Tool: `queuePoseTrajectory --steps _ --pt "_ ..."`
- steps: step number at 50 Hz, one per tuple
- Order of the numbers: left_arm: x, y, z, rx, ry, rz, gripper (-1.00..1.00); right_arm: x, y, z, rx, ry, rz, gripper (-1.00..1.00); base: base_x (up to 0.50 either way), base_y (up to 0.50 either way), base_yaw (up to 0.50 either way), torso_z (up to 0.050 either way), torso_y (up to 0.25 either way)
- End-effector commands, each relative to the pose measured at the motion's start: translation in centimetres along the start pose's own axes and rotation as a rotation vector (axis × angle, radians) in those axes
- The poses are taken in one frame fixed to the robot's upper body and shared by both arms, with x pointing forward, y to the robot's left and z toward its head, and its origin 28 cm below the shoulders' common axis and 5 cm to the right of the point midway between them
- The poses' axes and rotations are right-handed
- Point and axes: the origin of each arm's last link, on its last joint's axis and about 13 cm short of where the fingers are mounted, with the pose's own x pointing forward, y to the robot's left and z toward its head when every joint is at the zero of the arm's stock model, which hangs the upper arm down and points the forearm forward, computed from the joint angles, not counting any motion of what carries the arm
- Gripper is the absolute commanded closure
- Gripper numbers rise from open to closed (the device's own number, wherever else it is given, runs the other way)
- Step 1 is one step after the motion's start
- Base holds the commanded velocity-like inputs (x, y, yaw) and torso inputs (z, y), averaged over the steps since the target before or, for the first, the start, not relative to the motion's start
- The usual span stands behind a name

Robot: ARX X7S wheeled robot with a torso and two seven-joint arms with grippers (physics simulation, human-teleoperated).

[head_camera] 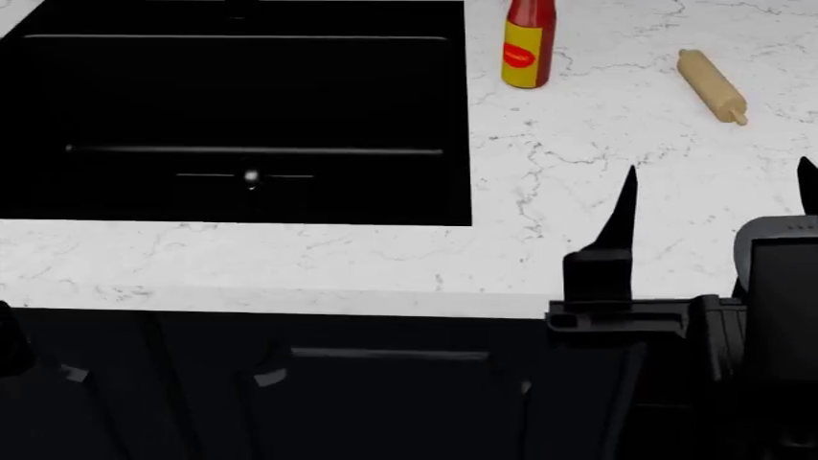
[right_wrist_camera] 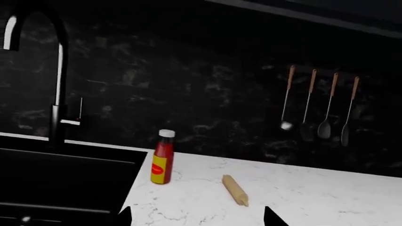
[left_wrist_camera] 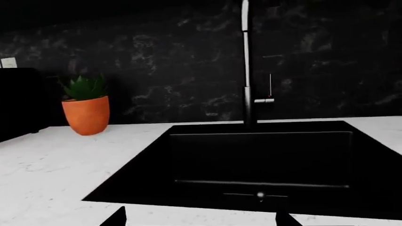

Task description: Pick the rolling pin from the counter and place it in the sink

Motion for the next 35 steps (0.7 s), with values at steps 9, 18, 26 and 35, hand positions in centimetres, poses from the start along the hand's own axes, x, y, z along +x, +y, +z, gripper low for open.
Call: queuePoseTrajectory --steps 9,18,26,35 --pt "0.09 -0.04 0.04 0.01 0.0 -0.009 -1.0 -0.25 -0.13 0.17 0.029 -0.007 0.022 -1.0 0.19 -0.21 0.0 0.0 0.0" --pt "-0.03 -0.07 -0.16 0.002 0.003 -0.009 -1.0 -0.35 -0.05 -0.25 0.036 0.002 0.028 -1.0 0.34 -0.36 0.0 0.0 0.0" --pt "-0.11 -0.14 -0.31 0.002 0.0 -0.011 -1.0 -0.46 0.05 -0.37 0.039 0.006 0.036 -1.0 0.36 -0.36 0.0 0.0 0.0" --pt "-0.25 -0.09 -0.58 -0.006 0.003 -0.008 -1.0 -0.54 0.29 -0.41 0.034 0.008 0.048 -1.0 0.36 -0.36 0.0 0.0 0.0"
